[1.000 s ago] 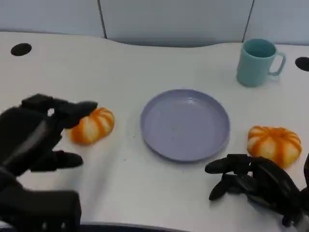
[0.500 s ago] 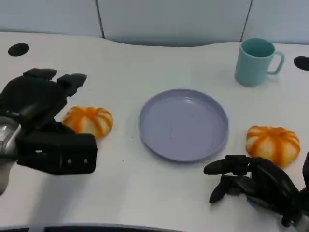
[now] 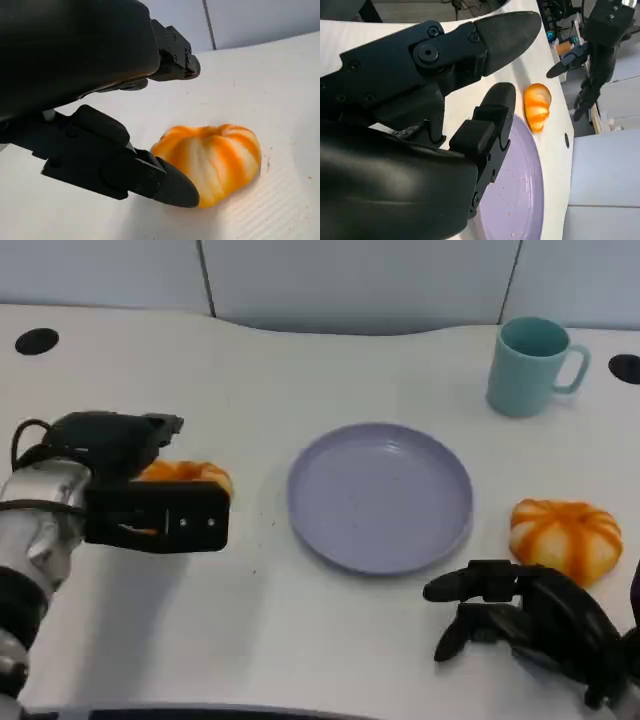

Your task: Grasp the bread from the table and place it into the plate.

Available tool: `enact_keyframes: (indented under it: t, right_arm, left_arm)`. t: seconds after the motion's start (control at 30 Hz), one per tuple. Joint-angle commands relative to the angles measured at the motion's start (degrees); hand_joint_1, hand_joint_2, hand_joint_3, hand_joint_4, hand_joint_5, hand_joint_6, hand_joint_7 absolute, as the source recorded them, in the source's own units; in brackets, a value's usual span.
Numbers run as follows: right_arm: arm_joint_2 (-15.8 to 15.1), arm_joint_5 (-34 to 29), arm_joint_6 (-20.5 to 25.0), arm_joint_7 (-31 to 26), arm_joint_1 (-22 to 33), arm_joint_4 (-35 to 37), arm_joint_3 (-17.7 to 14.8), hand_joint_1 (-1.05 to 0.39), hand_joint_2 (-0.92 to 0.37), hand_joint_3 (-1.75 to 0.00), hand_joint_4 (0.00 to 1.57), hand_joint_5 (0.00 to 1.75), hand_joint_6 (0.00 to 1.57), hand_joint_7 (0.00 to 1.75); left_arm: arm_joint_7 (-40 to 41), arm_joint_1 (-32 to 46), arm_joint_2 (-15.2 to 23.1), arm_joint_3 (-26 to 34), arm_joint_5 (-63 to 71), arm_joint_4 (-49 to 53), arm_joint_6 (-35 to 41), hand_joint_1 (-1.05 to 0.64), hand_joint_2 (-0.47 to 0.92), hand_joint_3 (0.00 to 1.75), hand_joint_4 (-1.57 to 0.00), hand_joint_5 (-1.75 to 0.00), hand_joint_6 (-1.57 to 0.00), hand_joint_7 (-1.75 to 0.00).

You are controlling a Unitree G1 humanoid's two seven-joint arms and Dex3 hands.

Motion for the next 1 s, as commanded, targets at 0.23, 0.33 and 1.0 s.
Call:
enact_keyframes:
  t: [0.23,0.33,1.0]
  right_arm:
    - [-1.07,-1.3,0.72,-1.23,1.96,0.27,0.62,-0.45,-0.92,-0.09,0.74,1.0,0.91,0.35]
    - [-0.94,-0.67,1.08,-0.67,1.89,0.53,0.3,-0.44,-0.92,-0.1,0.74,1.0,0.9,0.35]
    - [-1.09,-0.75,1.38,0.01,3.82,-1.47,0.09,-0.45,-0.92,-0.09,0.74,0.98,0.91,0.34]
  left_arm:
    - [1.41,-7.93,-4.42,-2.3,-5.86,14.56,-0.79,-0.86,0.9,0.01,-0.15,-0.07,-0.22,-0.02]
    - [1.91,-8.81,-5.34,-3.11,-6.17,16.93,-0.52,-0.84,0.9,0.0,-0.16,-0.07,-0.22,-0.02]
    - [2.59,-9.23,-11.38,-6.32,-7.92,23.42,4.94,-0.79,0.87,0.0,-0.17,-0.08,-0.25,-0.01]
